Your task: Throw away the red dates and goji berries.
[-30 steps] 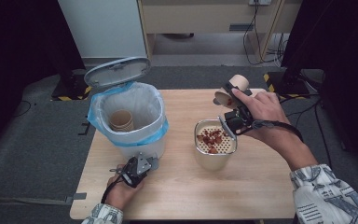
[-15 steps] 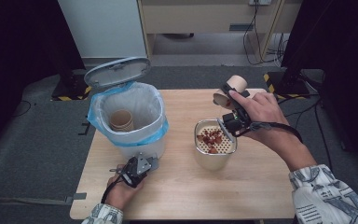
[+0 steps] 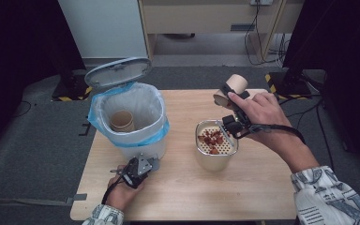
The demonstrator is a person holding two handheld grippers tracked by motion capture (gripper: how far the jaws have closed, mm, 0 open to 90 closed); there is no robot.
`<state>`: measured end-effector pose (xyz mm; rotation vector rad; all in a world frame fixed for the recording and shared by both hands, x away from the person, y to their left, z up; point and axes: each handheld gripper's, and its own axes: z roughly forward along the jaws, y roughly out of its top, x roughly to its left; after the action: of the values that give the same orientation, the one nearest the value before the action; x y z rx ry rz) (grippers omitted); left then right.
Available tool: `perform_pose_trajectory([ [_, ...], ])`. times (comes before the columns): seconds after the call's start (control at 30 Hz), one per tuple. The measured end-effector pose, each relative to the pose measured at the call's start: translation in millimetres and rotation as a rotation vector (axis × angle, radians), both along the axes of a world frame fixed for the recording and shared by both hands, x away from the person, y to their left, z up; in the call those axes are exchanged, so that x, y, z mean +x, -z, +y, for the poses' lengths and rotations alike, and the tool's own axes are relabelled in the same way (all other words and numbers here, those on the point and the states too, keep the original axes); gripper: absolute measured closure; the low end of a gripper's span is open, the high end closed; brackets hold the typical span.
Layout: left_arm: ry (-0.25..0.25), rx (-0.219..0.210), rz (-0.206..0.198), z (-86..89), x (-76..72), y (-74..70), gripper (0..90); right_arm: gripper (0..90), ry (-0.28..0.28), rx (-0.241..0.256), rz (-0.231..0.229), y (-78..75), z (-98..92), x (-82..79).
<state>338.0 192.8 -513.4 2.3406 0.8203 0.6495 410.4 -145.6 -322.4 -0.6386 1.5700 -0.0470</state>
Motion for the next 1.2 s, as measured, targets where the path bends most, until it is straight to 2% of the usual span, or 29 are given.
perform_pose_trajectory([
  [0.33, 0.0, -0.001, 0.0, -0.1, 0.0, 0.1, 89.9, 30.2, -0.011, -0.045, -0.035, 0.7, 2.5, -2.8],
  [0.97, 0.0, 0.0, 0.0, 0.0, 0.0, 0.0, 89.9, 30.2, -0.018, -0.058, -0.054, 2.0, 4.7, -4.9],
  [1.2, 0.0, 0.0, -0.001, 0.0, -0.1, 0.1, 89.9, 30.2, -0.031, -0.075, -0.075, -0.1, 6.4, -8.3],
])
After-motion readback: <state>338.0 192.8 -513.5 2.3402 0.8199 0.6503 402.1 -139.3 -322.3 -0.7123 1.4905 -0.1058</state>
